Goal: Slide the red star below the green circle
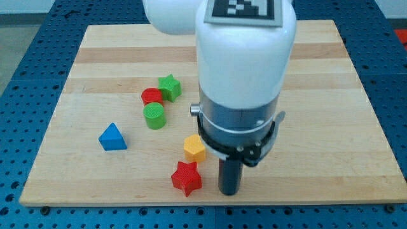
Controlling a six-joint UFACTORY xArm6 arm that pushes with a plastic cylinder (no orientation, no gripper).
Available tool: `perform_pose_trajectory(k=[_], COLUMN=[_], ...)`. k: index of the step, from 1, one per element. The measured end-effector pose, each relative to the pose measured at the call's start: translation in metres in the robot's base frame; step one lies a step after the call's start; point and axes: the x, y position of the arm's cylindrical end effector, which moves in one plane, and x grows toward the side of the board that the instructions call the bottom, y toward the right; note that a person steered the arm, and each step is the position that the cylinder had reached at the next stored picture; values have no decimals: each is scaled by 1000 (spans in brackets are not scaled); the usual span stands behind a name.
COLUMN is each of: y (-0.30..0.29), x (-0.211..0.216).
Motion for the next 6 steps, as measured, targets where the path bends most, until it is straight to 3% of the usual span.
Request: perform_pose_trajectory(k=[2,4,6], y=[-64,-70,-72], x=[3,-54,-54])
